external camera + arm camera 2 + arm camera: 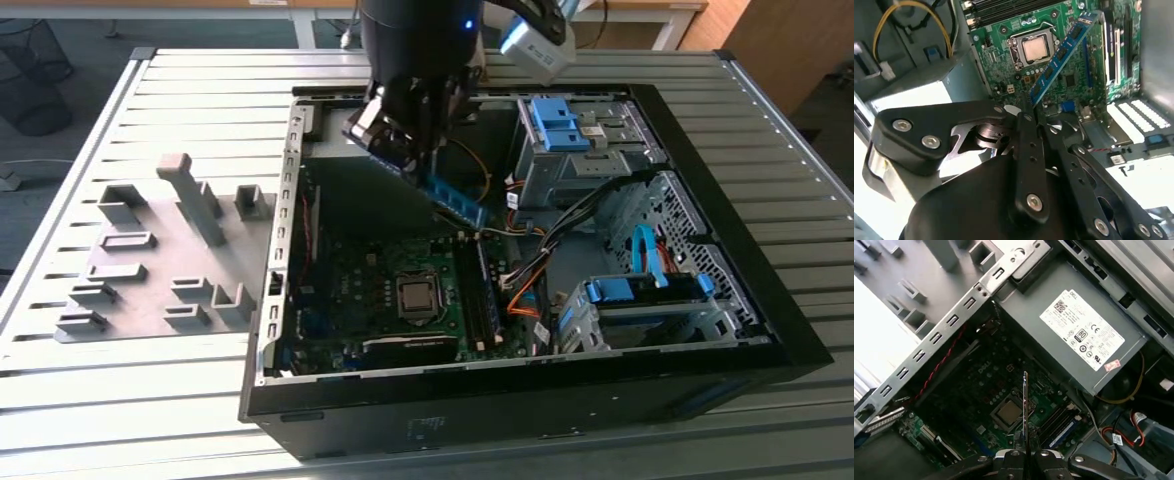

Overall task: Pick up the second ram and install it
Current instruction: 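Insert the second ram into the second slot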

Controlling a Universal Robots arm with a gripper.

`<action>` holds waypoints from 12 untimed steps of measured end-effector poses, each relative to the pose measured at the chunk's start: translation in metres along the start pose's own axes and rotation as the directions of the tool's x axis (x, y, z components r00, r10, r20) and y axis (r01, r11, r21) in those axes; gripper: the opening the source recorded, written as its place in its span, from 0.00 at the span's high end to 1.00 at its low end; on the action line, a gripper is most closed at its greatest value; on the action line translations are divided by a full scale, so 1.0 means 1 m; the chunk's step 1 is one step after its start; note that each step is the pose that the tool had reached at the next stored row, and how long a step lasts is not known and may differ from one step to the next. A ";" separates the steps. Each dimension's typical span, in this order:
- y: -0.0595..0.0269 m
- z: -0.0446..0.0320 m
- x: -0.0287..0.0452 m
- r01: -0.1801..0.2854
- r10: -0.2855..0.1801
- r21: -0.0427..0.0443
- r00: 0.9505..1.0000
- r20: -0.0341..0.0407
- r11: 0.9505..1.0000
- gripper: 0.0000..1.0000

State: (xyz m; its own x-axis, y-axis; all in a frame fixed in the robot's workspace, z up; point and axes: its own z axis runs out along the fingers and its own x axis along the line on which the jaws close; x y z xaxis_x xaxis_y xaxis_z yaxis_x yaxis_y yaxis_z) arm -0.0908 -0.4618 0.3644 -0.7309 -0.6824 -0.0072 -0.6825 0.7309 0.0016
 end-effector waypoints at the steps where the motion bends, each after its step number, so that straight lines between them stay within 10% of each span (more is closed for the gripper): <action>1: 0.0000 0.0006 0.0000 -0.019 0.019 0.000 1.000 0.000 1.000 0.86; 12: 0.0000 0.0070 0.0001 -0.208 0.208 0.005 0.978 -0.003 0.978 0.86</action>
State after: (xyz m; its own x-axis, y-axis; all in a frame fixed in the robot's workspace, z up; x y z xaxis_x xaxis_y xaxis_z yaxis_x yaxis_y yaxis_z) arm -0.0908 -0.4618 0.3574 -0.8567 -0.5158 -0.0041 -0.5158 0.8567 -0.0023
